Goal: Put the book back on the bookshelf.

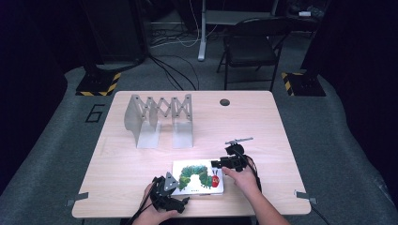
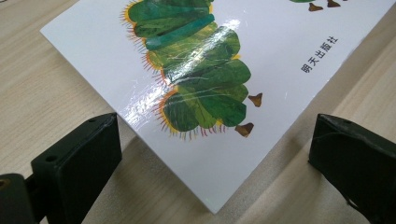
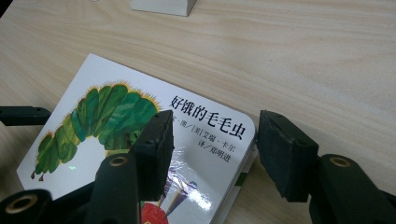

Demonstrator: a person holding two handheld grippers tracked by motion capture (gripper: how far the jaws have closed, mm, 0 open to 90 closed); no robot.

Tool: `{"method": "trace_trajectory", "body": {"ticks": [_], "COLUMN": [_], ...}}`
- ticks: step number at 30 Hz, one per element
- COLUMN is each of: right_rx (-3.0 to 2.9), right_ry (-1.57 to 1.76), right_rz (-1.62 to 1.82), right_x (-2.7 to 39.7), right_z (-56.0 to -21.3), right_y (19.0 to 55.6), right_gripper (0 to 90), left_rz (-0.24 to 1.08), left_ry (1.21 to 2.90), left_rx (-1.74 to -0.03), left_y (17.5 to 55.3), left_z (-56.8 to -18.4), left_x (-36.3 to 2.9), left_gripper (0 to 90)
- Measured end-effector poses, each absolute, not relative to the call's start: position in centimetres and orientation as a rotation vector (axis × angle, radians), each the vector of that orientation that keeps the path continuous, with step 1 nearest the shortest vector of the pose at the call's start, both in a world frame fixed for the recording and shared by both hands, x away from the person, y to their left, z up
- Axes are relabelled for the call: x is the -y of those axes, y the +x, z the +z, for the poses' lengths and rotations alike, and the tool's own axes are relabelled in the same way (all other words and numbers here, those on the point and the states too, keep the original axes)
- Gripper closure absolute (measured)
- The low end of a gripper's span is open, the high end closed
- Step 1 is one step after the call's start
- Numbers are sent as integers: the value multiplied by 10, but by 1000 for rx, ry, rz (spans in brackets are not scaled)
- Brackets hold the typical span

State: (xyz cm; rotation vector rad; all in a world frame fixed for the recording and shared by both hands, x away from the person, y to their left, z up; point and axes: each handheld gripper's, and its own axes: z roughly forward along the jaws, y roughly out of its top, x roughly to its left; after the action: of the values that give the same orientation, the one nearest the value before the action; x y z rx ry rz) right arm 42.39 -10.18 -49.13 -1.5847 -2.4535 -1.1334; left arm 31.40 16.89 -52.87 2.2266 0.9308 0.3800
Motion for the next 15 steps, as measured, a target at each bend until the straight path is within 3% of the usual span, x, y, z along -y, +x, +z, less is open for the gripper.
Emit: {"method": "trace_trajectory", "body": {"ticks": [15], "right_rx": [2455], "right_ry": [-1571], "right_rz": [-1186], "right_x": [101], "right_z": [-483], "right_y": [420], "right_gripper": [463], "left_rz": [411], "left_ry": [2224], "left_rx": [-960], "left_y": [315], "left_z": [-529], "left_x": [-168], "left_gripper": [0]}}
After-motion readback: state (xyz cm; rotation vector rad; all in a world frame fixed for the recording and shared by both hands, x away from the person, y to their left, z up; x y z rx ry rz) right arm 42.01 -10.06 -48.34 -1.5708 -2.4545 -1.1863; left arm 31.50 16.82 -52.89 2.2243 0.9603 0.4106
